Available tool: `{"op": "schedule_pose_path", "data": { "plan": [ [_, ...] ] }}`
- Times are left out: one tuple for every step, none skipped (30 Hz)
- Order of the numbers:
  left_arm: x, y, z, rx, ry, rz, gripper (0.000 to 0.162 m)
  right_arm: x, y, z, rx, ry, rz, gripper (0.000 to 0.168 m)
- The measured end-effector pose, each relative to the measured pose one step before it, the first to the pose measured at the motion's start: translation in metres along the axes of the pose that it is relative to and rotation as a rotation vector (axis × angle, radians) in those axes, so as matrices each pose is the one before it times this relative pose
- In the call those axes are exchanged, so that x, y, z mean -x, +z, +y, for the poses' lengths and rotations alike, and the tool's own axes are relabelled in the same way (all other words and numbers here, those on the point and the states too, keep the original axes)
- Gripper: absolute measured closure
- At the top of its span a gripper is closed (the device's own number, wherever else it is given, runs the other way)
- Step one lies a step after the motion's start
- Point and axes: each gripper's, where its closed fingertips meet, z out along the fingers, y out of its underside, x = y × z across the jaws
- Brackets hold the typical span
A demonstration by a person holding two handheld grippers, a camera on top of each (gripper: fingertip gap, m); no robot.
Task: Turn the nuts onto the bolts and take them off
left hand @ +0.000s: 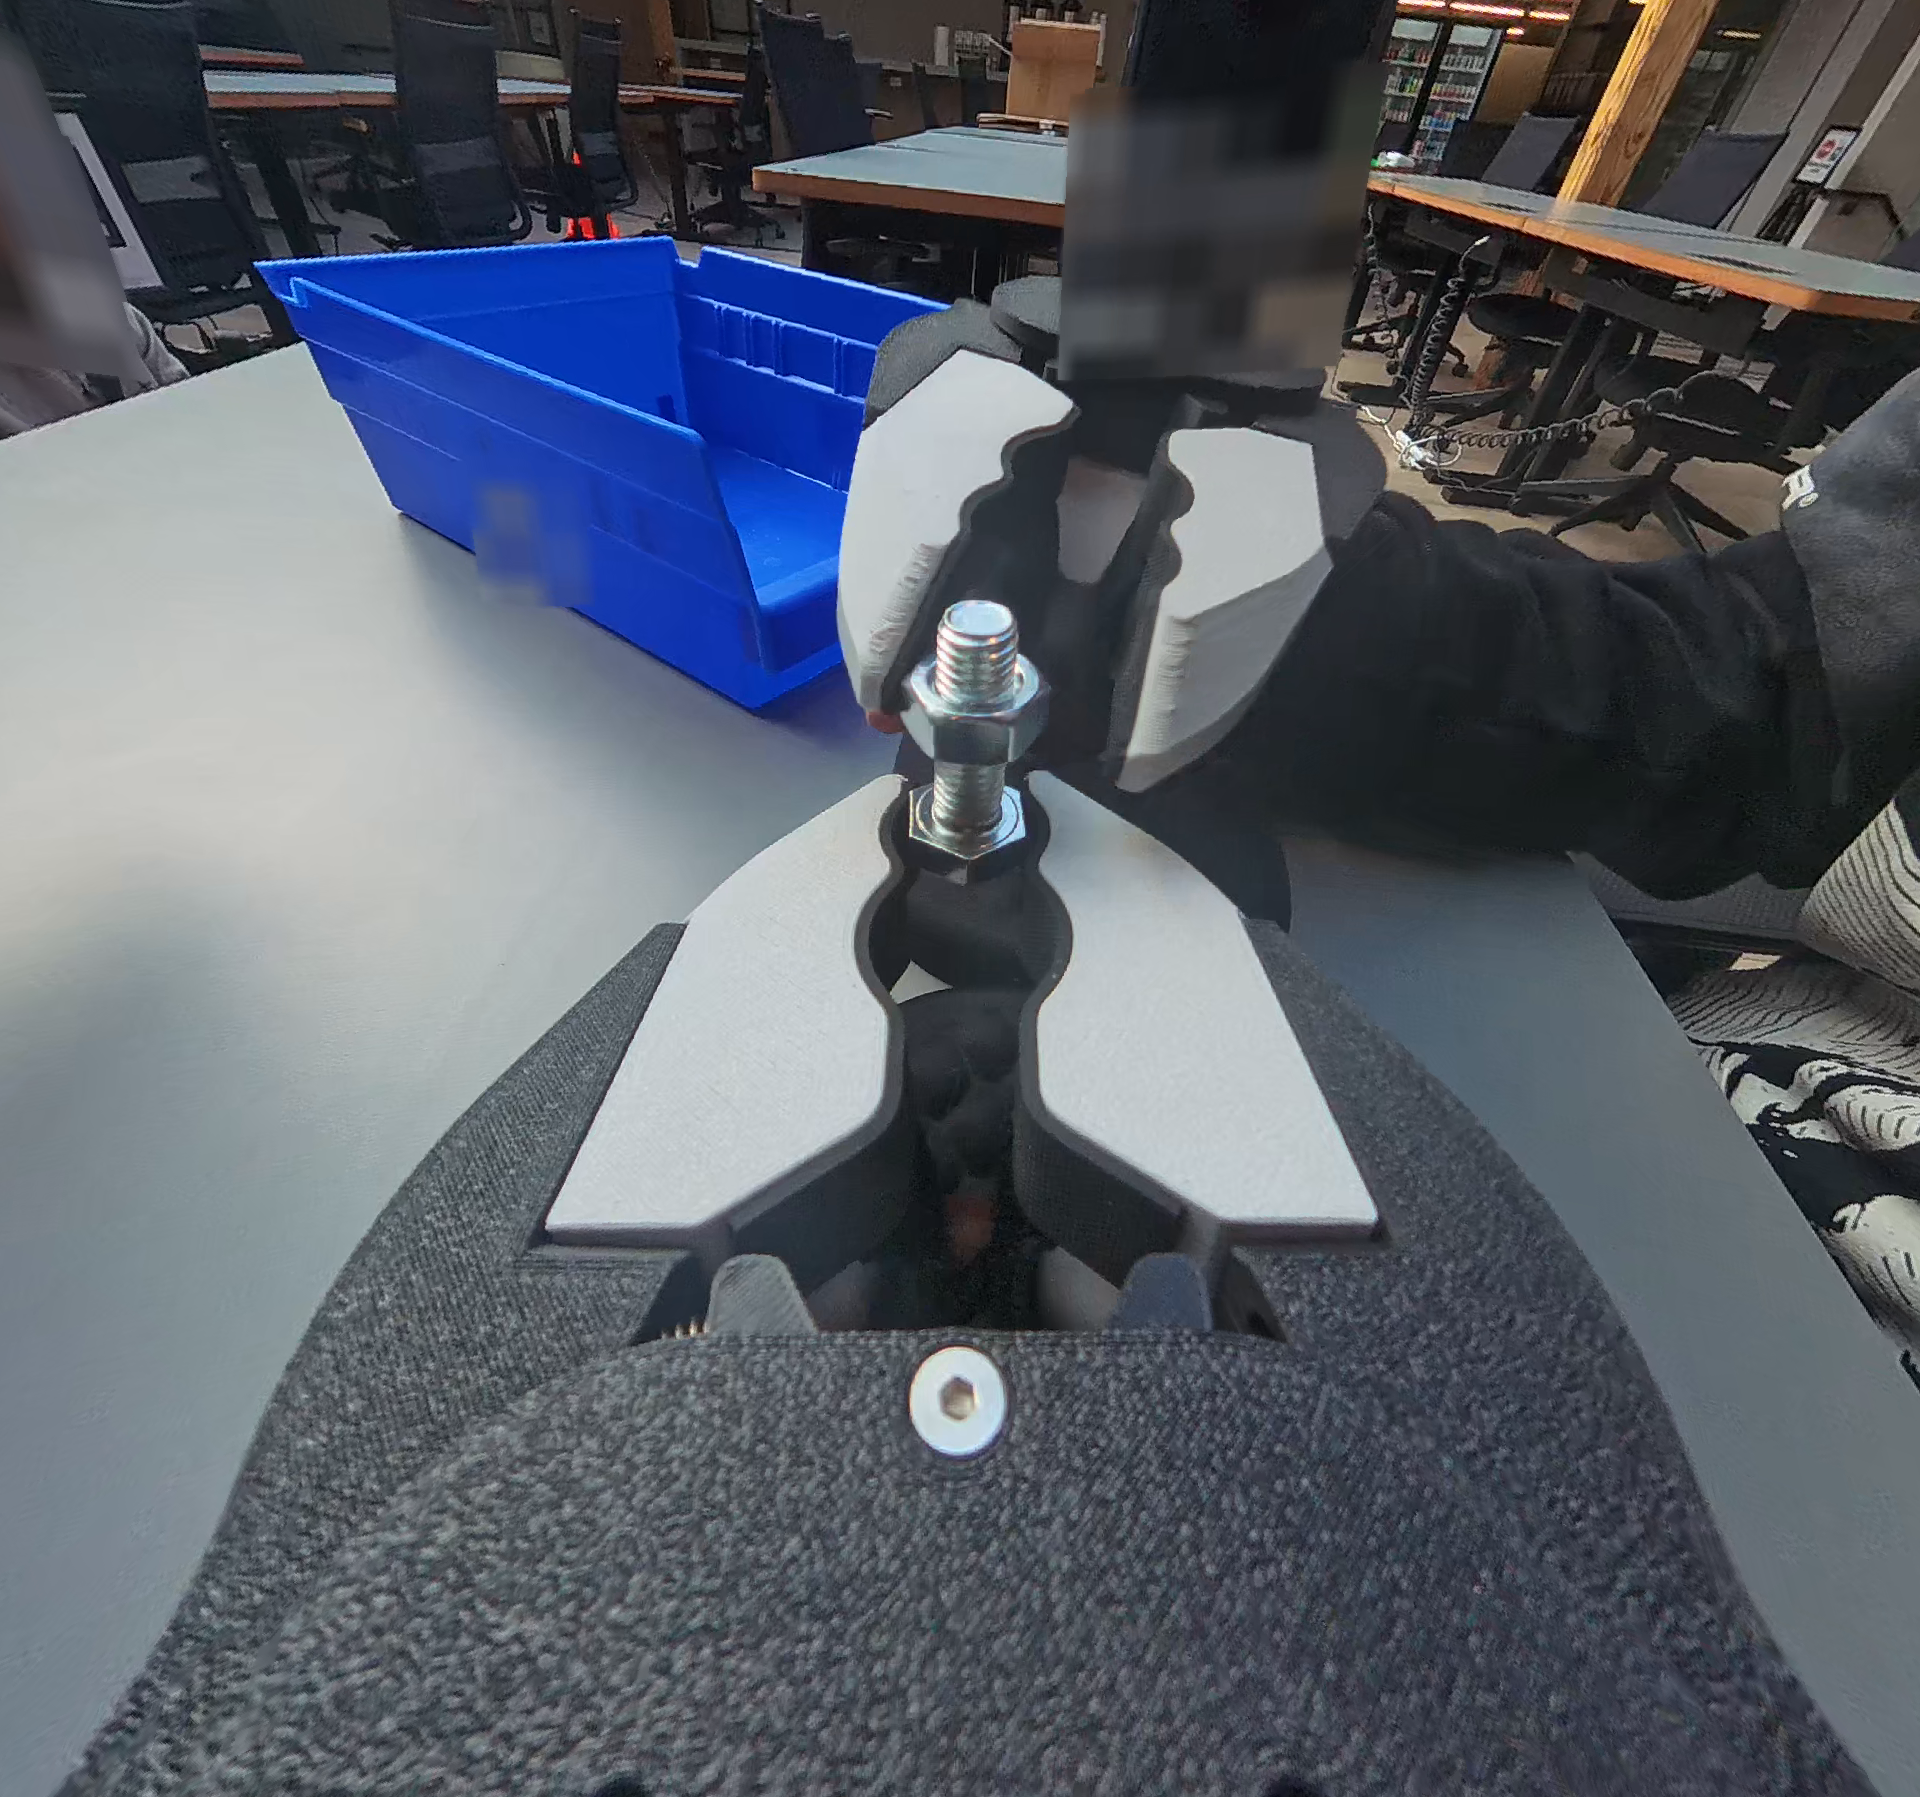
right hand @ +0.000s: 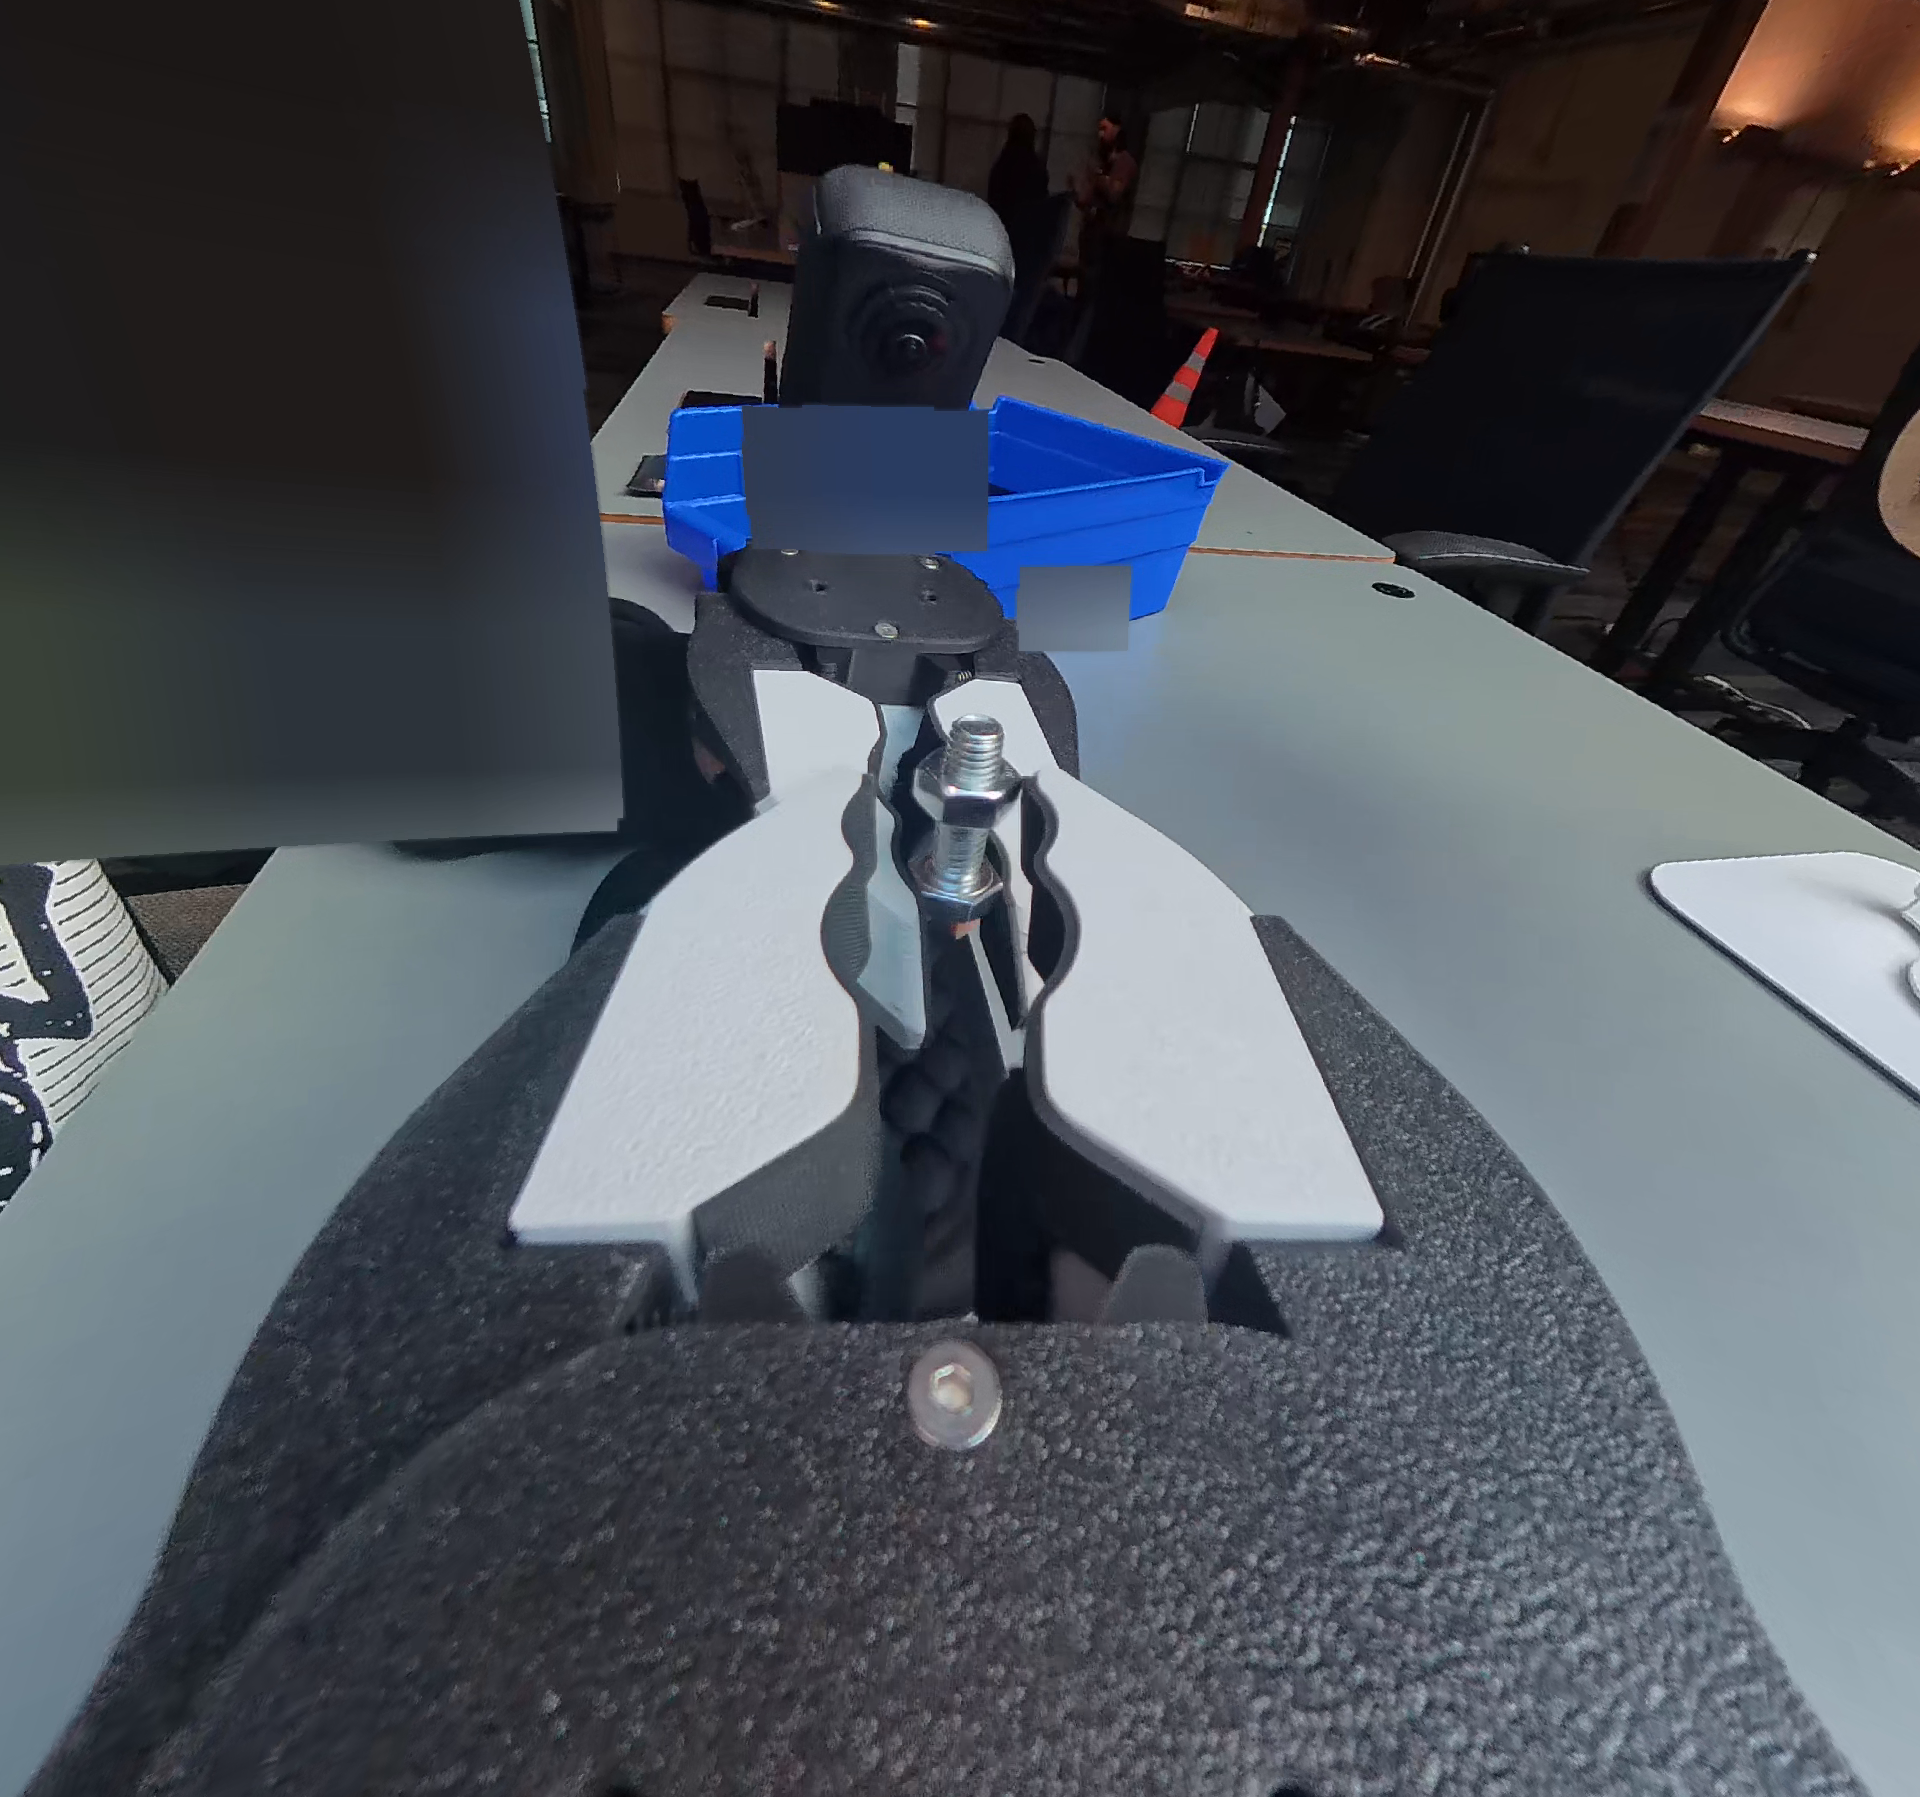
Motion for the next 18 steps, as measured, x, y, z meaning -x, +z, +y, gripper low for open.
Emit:
{"op": "schedule_pose_path", "data": {
  "plan": [
    [0.00043,-0.00037,-0.00045,-0.0032,-0.0024,-0.0014,0.145,-0.00207,-0.00318,-0.00010,0.0053,-0.0002,0.0058,0.148],
    [0.00047,-0.00022,-0.00017,-0.0015,-0.0019,-0.0023,0.145,-0.00145,-0.00360,-0.00041,0.0032,0.0006,0.0008,0.156],
    [0.00024,-0.00030,-0.00030,-0.0019,-0.0019,-0.0009,0.145,-0.00064,-0.00350,-0.00119,-0.0015,0.0032,-0.0045,0.161],
    [0.00017,-0.00011,-0.00016,-0.0013,-0.0015,-0.0003,0.145,-0.00092,-0.00324,-0.00156,-0.0042,0.0052,-0.0006,0.161],
    [0.00010,-0.00011,-0.00008,-0.0007,-0.0004,0.0002,0.145,-0.00183,-0.00269,-0.00159,-0.0055,0.0036,0.0063,0.162],
    [-0.00032,-0.00001,0.00003,0.0009,0.0006,0.0013,0.145,-0.00184,-0.00193,-0.00142,-0.0081,0.0018,0.0079,0.162],
    [-0.00015,0.00013,0.00011,0.0009,0.0014,0.0000,0.145,-0.00105,-0.00075,-0.00133,-0.0103,0.0016,0.0059,0.161],
    [-0.00023,0.00015,0.00022,0.0019,0.0015,0.0010,0.145,-0.00023,0.00080,-0.00120,-0.0123,0.0016,0.0025,0.160],
    [-0.00040,0.00023,0.00022,0.0019,0.0019,0.0011,0.145,0.00036,0.00207,-0.00037,-0.0090,0.0002,0.0016,0.154],
    [-0.00053,0.00026,0.00016,0.0014,0.0024,0.0023,0.145,0.00024,0.00296,0.00079,-0.0028,-0.0023,0.0048,0.144],
    [-0.00081,0.00014,0.00029,0.0023,0.0031,0.0039,0.145,0.00097,0.00327,0.00163,0.0032,-0.0043,0.0008,0.136],
    [-0.00060,0.00043,0.00043,0.0037,0.0040,0.0015,0.145,0.00267,0.00361,0.00164,0.0028,-0.0025,-0.0093,0.132],
    [-0.00074,0.00053,0.00058,0.0051,0.0056,0.0016,0.145,0.00337,0.00371,0.00121,-0.0004,0.0005,-0.0131,0.128],
    [-0.00087,0.00064,0.00080,0.0063,0.0055,0.0031,0.145,0.00246,0.00346,0.00111,0.0009,0.0009,-0.0085,0.125],
    [-0.00052,0.00057,0.00082,0.0058,0.0045,0.0003,0.145,0.00209,0.00336,0.00129,0.0022,0.0011,-0.0068,0.122],
    [-0.00033,0.00030,0.00044,0.0033,0.0019,0.0019,0.145,0.00203,0.00299,0.00142,0.0030,0.0028,-0.0075,0.118],
    [-0.00040,0.00004,-0.00001,-0.0001,0.0002,0.0024,0.145,0.00140,0.00258,0.00142,0.0043,0.0037,-0.0043,0.115],
    [0.00024,-0.00021,-0.00018,-0.0017,-0.0019,-0.0006,0.145,0.00132,0.00241,0.00120,0.0026,0.0037,-0.0045,0.113]
  ]
}}
